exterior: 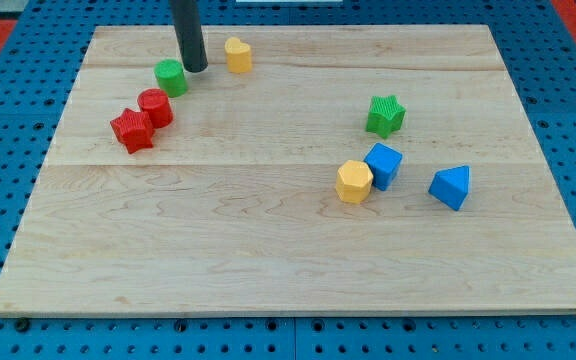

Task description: Move the yellow heart towards the top left

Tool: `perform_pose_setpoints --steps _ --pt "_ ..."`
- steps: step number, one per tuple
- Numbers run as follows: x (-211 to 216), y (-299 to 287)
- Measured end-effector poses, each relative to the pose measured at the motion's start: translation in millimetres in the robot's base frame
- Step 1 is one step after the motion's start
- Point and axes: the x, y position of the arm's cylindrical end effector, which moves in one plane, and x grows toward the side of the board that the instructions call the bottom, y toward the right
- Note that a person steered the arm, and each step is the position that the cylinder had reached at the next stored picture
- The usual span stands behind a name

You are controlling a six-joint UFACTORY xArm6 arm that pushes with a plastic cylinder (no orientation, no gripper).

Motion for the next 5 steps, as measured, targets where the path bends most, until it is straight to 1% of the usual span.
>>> perform_pose_setpoints --steps 1,2,3,4,5 --pt "13.1 96.1" --pt "-30.5 67.4" --pt "-28.5 19.5" --pt "-20.4 -43.4" --pt "-28.6 -38.6"
